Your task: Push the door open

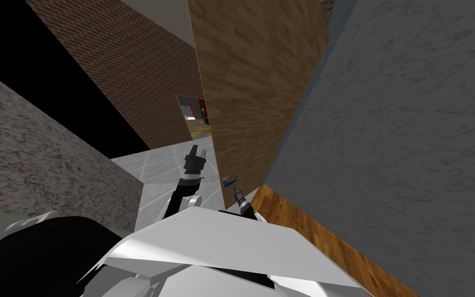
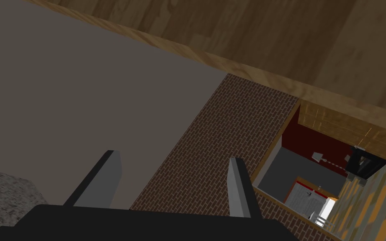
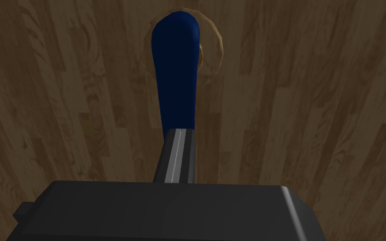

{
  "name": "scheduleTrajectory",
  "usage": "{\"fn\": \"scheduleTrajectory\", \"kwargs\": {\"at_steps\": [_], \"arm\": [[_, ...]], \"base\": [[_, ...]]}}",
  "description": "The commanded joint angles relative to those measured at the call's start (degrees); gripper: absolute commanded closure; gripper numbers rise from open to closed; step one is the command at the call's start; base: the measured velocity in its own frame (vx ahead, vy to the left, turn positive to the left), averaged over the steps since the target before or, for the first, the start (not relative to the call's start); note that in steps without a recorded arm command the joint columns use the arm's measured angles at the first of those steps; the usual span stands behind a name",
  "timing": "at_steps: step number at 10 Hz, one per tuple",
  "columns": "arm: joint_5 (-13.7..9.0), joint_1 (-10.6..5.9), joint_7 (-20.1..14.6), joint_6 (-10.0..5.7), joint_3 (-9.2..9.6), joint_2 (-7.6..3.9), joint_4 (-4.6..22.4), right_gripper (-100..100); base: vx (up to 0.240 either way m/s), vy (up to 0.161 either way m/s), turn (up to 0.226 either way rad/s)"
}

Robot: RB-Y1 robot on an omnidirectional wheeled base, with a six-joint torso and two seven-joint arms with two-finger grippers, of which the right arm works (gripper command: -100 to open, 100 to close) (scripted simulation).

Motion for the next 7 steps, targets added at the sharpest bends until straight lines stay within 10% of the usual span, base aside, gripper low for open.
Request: {"fn": "scheduleTrajectory", "kwargs": {"at_steps": [1,5,7], "arm": [[-0.3,0.27,0.2,0.07,-0.8,0.0,-0.1,-100],[-0.6,0.46,0.5,0.13,-1.67,0.11,-0.1,-100],[-0.7,0.4,0.6,-0.14,-2.06,0.29,0.3,-100]], "base": [[-0.141,-0.013,-0.131],[-0.184,-0.05,-0.079],[0.111,0.085,0.03]]}}
